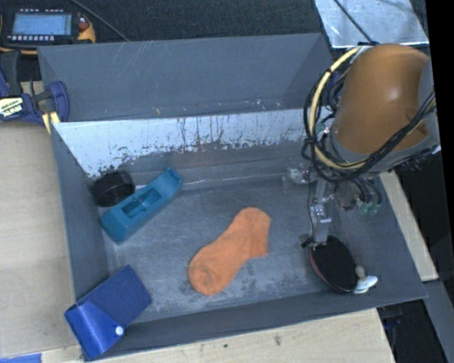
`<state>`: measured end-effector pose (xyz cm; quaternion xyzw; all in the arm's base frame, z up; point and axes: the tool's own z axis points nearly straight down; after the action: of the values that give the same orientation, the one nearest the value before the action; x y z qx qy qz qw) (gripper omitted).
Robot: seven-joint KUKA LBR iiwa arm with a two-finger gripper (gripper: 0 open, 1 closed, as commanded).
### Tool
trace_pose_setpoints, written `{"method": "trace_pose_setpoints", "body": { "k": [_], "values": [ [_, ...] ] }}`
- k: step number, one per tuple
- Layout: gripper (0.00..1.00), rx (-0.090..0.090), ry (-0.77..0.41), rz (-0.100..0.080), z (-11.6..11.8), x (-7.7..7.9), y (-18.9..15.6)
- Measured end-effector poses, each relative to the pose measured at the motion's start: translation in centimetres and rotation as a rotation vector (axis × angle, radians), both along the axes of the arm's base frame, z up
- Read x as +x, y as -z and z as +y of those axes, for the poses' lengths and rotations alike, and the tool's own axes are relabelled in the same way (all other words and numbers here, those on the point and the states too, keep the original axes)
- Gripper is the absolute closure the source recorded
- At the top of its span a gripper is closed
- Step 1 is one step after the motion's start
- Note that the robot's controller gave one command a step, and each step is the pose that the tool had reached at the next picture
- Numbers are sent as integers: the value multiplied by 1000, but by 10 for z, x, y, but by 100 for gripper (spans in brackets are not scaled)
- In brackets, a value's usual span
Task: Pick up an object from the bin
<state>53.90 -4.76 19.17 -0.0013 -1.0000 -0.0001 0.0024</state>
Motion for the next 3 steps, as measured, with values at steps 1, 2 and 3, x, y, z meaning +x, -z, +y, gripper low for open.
{"method": "trace_pose_setpoints", "body": {
  "k": [1,2,3],
  "values": [
    [0,-1,-1,-8,0,2,-4],
    [0,-2,-32,-17,10,4,35],
    [0,-1,-117,-13,38,43,91]
  ]
}}
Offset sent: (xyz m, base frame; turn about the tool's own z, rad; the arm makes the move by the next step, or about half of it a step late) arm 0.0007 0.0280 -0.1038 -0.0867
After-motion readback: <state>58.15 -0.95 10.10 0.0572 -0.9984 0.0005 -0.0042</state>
